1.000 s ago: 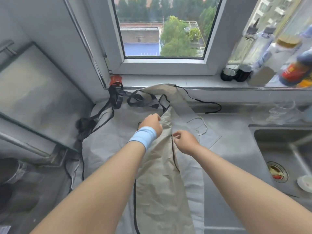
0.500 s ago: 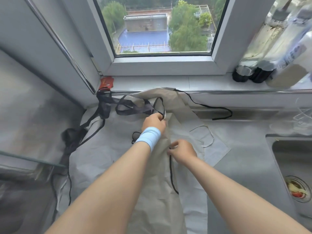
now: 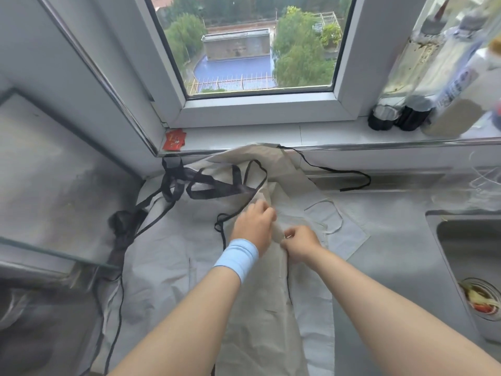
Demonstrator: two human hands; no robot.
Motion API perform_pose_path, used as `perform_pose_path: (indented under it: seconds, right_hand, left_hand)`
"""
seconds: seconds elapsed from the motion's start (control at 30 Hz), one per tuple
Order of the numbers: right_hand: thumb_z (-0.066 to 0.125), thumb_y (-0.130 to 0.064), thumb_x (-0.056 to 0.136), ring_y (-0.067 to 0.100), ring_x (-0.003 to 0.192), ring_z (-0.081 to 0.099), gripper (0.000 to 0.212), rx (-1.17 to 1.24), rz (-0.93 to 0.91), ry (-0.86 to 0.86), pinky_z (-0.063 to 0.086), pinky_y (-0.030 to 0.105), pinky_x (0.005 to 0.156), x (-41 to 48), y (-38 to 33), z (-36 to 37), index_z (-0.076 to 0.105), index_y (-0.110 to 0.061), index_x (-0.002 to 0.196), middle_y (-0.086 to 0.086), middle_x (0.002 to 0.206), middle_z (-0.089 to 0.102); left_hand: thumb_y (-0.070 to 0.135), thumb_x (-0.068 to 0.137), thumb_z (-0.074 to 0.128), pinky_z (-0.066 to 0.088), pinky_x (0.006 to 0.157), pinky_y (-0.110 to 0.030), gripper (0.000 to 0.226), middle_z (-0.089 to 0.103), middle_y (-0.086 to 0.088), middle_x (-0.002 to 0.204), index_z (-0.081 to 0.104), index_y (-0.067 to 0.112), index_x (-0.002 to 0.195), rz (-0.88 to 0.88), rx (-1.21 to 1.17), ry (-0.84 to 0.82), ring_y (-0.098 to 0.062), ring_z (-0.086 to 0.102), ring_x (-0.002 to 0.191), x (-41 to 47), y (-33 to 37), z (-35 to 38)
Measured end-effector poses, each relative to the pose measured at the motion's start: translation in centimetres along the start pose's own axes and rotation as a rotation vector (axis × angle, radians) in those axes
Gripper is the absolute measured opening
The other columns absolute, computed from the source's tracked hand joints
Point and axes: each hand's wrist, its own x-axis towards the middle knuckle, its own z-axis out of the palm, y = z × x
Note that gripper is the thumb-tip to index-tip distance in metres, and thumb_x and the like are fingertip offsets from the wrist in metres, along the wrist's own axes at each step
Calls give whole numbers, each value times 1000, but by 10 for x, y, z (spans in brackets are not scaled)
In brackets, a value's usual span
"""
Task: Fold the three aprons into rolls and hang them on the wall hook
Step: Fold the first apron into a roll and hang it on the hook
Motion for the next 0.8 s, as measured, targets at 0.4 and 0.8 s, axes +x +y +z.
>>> perform_pose_path:
  seconds: [0.4,0.8]
  right_hand:
    - [68,-30,75,20,109,63,55,-148,74,24,51,29,91,-1,42,-34,58,-15,127,2,121,63]
    - [59,-42,86,19,101,61,30,-239,2,90,49,31,86,-52,57,-20,64,-21,107,-2,111,67]
  left_hand:
    - [72,79,49,-1,115,-58,99,-19,1,160,-9,37,152,-182,194,-709,-26,-13,148,-19,9,42]
    - [69,78,50,26,100,-44,72,44,-8,132,45,21,131,-140,515,-484,-29,39,122,-55,15,11]
